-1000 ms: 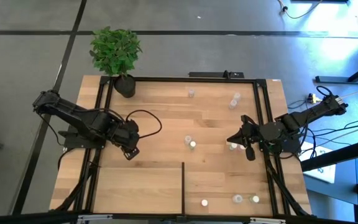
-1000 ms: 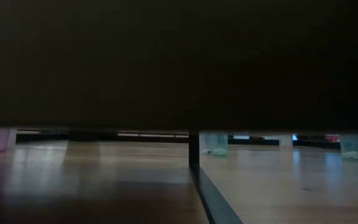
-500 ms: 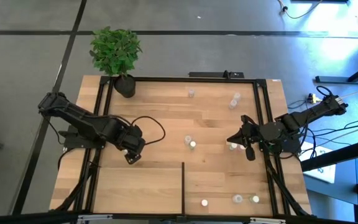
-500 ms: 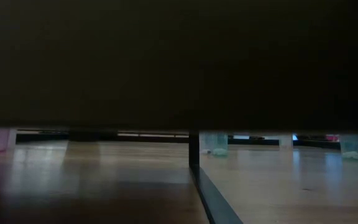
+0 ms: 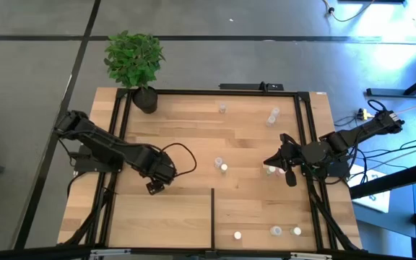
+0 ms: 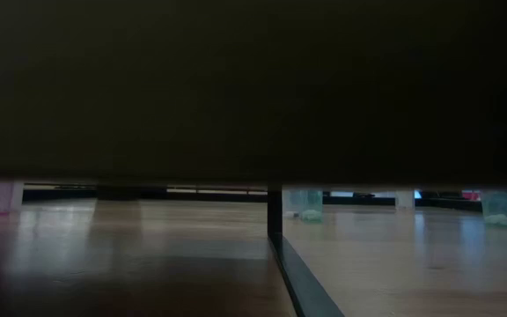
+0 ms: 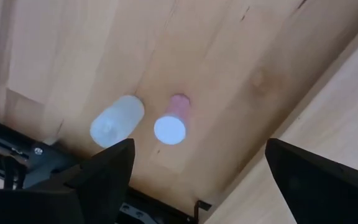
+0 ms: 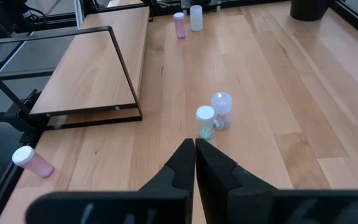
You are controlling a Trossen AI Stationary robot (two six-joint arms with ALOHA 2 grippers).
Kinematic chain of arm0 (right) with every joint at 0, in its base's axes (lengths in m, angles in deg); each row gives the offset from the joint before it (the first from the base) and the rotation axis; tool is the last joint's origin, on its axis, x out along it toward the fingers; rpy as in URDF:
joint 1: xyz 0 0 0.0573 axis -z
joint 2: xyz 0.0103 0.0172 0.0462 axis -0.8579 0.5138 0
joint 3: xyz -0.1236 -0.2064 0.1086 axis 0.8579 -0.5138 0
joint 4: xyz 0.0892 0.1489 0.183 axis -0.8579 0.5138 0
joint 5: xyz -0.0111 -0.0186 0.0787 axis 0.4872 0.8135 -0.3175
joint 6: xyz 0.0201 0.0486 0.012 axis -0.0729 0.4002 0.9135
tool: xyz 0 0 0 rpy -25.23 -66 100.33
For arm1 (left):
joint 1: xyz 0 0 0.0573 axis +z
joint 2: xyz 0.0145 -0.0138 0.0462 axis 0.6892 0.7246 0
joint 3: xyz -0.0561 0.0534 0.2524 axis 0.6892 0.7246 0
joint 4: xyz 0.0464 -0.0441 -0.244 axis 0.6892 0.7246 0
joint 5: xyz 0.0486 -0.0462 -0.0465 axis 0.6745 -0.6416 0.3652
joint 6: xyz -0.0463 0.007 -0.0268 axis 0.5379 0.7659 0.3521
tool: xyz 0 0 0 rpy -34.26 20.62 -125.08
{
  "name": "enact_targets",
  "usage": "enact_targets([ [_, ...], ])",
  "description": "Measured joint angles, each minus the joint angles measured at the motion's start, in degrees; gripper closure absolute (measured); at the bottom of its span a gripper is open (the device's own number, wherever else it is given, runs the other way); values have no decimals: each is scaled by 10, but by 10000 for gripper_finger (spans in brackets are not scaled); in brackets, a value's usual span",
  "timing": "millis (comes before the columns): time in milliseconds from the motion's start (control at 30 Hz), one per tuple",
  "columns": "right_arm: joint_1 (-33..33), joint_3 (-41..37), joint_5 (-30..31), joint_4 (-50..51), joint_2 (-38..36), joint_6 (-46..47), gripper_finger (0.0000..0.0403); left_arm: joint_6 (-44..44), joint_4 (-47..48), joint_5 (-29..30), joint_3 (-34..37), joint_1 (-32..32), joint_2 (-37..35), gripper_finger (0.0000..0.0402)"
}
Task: Pick and place medicine bottles onto shelf by color
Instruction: Put the top left pink pill bottle on the shelf
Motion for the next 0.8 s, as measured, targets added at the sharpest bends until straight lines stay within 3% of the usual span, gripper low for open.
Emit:
enact_targets([
  [300, 0, 0, 0, 0, 0, 0, 386, -7, -1, -65, 0, 0, 65, 45],
  [800, 0, 0, 0, 0, 0, 0, 386, -57, 26, -34, 0, 13, 110, 45],
])
